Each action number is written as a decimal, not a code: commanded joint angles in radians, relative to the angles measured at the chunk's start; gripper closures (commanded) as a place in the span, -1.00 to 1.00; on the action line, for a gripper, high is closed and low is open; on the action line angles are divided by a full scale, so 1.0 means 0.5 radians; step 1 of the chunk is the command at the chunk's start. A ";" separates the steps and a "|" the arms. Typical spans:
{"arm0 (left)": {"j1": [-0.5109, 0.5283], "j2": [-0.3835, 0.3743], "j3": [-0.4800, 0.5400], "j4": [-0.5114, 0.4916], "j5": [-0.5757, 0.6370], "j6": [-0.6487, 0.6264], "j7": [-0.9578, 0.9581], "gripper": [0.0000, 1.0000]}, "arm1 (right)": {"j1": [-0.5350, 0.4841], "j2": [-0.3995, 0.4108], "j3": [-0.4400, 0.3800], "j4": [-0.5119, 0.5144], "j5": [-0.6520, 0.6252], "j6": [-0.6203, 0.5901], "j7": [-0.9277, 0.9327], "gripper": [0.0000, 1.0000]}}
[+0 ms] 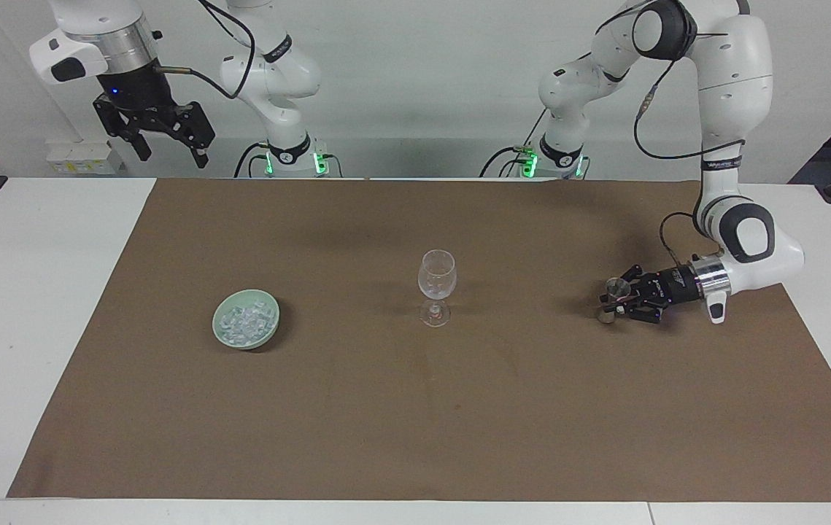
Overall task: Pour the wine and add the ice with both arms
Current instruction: 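Close the left gripper on the dark bottle, then lift the bottle with the left gripper and carry it to the cup, then tilt the bottle over the clear cup with the left gripper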
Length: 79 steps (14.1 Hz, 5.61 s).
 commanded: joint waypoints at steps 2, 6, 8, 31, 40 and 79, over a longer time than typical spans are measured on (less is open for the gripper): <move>-0.023 -0.037 0.026 0.024 -0.040 -0.090 -0.125 1.00 | -0.018 -0.052 0.009 -0.054 0.024 0.000 -0.028 -1.00; -0.026 -0.123 -0.002 0.042 -0.070 -0.117 -0.193 1.00 | -0.018 -0.049 0.009 -0.054 0.024 0.000 -0.028 -1.00; -0.047 -0.175 -0.032 0.073 -0.092 -0.105 -0.300 1.00 | -0.018 -0.049 0.009 -0.054 0.024 0.000 -0.028 -1.00; -0.879 -0.457 -0.143 0.202 -0.233 0.487 -0.994 1.00 | -0.021 -0.049 0.009 -0.054 0.024 0.000 -0.028 -1.00; -1.014 -0.451 -0.140 0.205 -0.135 0.680 -1.040 1.00 | -0.018 -0.052 0.009 -0.054 0.024 0.000 -0.028 -1.00; -1.268 -0.469 -0.140 0.352 0.788 0.821 -1.328 1.00 | -0.021 -0.049 0.009 -0.054 0.024 0.000 -0.028 -1.00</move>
